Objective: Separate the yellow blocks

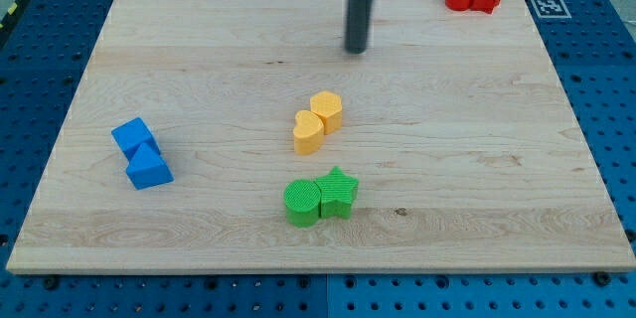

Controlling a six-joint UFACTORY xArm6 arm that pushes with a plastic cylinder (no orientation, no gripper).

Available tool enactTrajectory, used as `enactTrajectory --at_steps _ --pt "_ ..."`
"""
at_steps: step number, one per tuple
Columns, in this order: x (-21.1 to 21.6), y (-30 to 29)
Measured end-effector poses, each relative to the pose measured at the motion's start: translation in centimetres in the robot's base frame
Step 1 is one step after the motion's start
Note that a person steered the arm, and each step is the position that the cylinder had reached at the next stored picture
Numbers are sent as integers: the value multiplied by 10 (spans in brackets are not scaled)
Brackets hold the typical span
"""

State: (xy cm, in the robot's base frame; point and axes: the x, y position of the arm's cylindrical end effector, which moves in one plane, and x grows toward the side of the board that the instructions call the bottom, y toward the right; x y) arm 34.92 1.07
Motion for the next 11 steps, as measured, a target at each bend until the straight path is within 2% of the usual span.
enactTrajectory --at_steps 1,2,3,4,7,9,11 --pt "43 -71" --pt "105 -115" --pt "140 -115" --pt "140 -110" --pt "139 -25" --pt "139 -7" --pt "139 47"
